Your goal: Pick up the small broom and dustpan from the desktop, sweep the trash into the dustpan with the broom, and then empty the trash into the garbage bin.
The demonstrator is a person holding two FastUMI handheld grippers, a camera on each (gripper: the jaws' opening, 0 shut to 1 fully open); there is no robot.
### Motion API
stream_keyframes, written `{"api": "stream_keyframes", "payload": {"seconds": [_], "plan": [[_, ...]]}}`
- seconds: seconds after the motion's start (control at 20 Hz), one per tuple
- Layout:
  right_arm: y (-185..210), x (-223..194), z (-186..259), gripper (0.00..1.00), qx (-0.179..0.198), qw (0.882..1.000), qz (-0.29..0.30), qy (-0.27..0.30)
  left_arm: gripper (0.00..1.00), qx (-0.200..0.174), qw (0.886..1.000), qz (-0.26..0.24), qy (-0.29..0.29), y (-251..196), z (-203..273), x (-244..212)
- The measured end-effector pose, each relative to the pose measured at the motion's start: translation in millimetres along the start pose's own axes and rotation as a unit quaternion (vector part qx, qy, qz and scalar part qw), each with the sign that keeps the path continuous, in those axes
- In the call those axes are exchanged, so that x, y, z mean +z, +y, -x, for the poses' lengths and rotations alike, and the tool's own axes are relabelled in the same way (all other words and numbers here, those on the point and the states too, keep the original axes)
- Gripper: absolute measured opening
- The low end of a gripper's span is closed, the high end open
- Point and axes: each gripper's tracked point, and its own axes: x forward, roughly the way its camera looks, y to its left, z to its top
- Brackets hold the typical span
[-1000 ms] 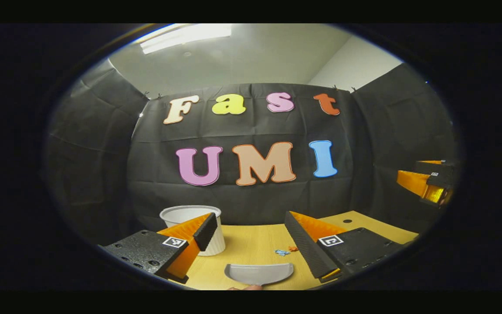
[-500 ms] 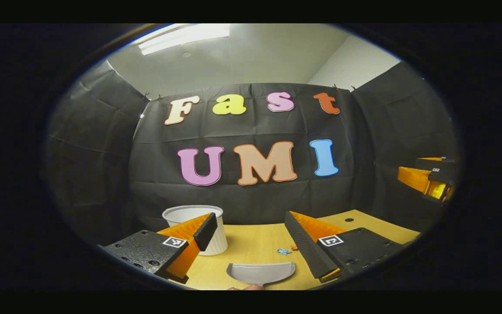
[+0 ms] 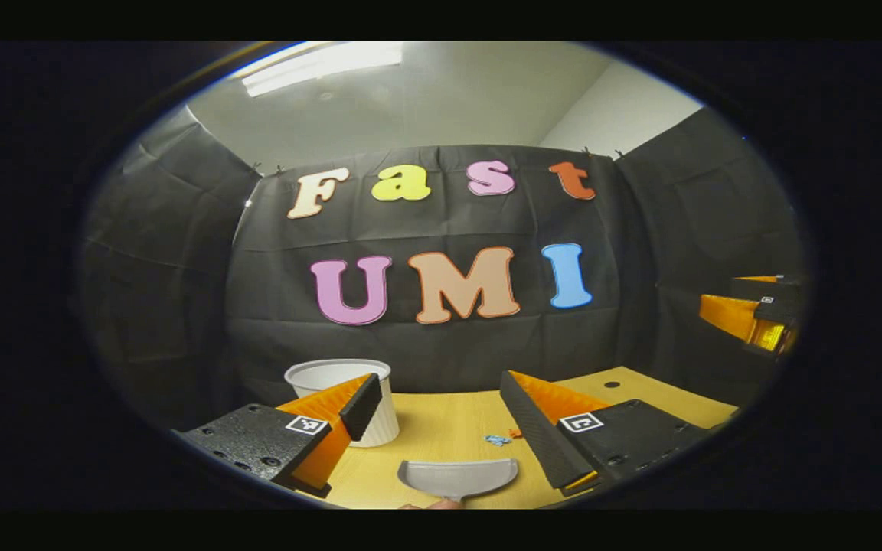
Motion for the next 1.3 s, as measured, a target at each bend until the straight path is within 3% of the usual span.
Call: {"api": "stream_keyframes", "payload": {"seconds": [0.25,0.5,0.65,0.8,0.85,0.9,1.0,1.15,1.3], "plan": [[4.7,-17.1,-1.7,0.99,0.031,0.999,0.012,0.028,0.93,-0.007,1.0,-0.007,0.026,-10.9,3.0,-14.1],[4.3,-41.1,-2.4,0.99,0.071,0.996,0.016,0.06,0.94,0.011,0.998,-0.02,0.061,-15.3,14.9,-29.2],[18.1,-98.9,-0.6,0.99,0.107,0.982,0.034,0.151,0.94,0.001,0.989,-0.021,0.145,-21.2,19.6,-78.8],[31.0,-174.2,8.5,0.99,0.122,0.952,0.06,0.275,0.94,-0.007,0.964,-0.016,0.265,-15.8,35.8,-145.4],[39.3,-195.3,11.8,1.0,0.13,0.939,0.062,0.311,1.0,-0.013,0.955,-0.017,0.296,-16.3,41.5,-165.3],[47.7,-218.5,13.8,1.0,0.134,0.927,0.064,0.344,0.94,-0.017,0.947,-0.02,0.32,-13.2,46.7,-184.4],[58.1,-253.6,22.9,1.0,0.136,0.893,0.066,0.424,0.95,-0.021,0.92,-0.02,0.39,-6.1,55.4,-228.0],[67.4,-285.8,33.2,1.0,0.144,0.852,0.052,0.501,0.96,-0.029,0.891,-0.012,0.454,0.3,70.2,-269.2],[64.9,-293.7,36.7,1.0,0.14,0.819,0.056,0.554,1.0,-0.029,0.863,-0.004,0.505,8.7,80.7,-297.8]]}}
